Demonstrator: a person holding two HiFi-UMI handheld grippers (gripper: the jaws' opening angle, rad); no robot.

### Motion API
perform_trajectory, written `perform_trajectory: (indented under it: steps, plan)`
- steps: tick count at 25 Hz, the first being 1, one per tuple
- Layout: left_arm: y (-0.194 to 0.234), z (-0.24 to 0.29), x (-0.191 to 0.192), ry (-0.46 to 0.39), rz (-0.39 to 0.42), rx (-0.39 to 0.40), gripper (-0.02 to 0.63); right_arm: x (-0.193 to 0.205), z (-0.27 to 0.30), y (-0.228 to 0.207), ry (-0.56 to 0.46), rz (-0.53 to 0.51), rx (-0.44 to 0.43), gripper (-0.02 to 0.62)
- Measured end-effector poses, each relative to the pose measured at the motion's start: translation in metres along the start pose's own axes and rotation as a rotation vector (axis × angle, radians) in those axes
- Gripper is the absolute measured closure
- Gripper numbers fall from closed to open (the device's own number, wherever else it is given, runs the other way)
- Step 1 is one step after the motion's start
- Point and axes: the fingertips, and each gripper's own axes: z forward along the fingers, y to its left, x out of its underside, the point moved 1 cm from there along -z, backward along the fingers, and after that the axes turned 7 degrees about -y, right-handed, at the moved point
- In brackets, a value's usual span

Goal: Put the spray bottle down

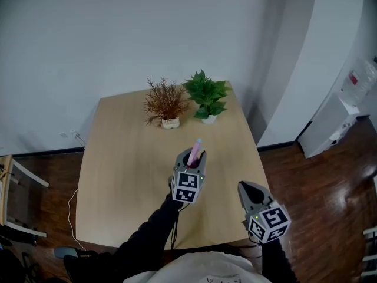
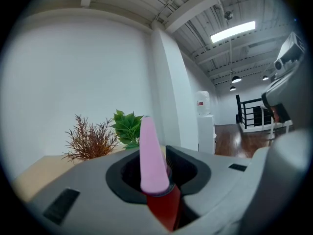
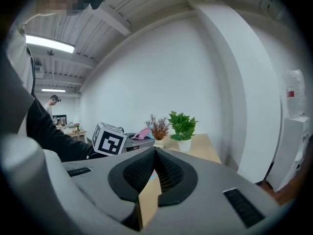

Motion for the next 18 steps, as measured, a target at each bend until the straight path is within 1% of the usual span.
perform_trajectory:
  steps: [5, 12, 18]
  plan:
    - [-0.003, 0.018, 0.022, 0.039, 0.031, -0.037, 0.477, 0.005, -0.001, -0.006, 0.011, 0.003, 0.001, 0.623]
    - [-0.009, 0.033, 0.050, 0.073, 0.045, -0.054, 0.476, 0.006, 0.008, -0.007, 0.014, 0.001, -0.011, 0.623]
    - [-0.007, 0.035, 0.058, 0.064, 0.052, -0.080, 0.474, 0.007, 0.016, -0.005, 0.012, -0.002, -0.020, 0.623]
